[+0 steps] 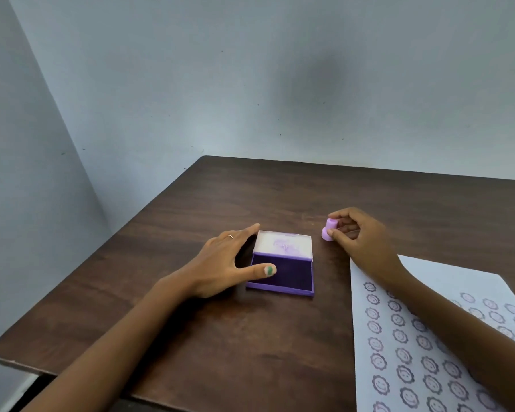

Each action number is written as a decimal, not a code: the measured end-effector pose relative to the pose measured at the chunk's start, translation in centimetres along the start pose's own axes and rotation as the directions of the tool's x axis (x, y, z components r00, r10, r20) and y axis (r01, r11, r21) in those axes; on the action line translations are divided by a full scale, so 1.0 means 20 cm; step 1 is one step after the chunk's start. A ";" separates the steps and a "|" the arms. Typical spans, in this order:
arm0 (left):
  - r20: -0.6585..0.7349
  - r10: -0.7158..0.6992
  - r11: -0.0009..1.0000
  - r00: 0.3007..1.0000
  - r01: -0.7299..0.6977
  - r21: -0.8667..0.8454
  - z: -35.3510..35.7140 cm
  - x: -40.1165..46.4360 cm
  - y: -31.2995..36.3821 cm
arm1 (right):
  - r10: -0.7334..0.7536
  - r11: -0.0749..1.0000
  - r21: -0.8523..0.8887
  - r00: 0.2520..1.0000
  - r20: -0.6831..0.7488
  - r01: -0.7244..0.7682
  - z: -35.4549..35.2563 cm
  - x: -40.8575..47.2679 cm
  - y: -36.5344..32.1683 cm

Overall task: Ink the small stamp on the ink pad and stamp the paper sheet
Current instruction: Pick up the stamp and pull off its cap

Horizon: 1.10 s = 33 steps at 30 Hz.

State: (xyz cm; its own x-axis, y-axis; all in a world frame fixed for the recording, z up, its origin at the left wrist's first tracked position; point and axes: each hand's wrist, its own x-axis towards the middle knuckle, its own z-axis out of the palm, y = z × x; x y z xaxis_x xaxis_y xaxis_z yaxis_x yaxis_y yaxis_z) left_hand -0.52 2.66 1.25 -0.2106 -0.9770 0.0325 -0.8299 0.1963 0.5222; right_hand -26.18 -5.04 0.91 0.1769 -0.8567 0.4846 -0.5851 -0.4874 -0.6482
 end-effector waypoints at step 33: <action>-0.432 0.010 0.814 0.902 -0.258 -0.520 0.17 0.44 0.49 | 0.149 0.554 0.769 0.947 0.284 -0.318 -0.14 0.07 0.08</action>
State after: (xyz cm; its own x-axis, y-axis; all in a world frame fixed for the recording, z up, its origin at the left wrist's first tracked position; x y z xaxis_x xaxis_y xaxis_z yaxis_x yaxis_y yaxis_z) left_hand -12.22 -3.71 3.79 0.0246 -0.9151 0.4025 -0.3529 0.3688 0.8599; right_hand -29.00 -6.54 2.19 0.3048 -0.9321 0.1957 0.2283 -0.1279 -0.9651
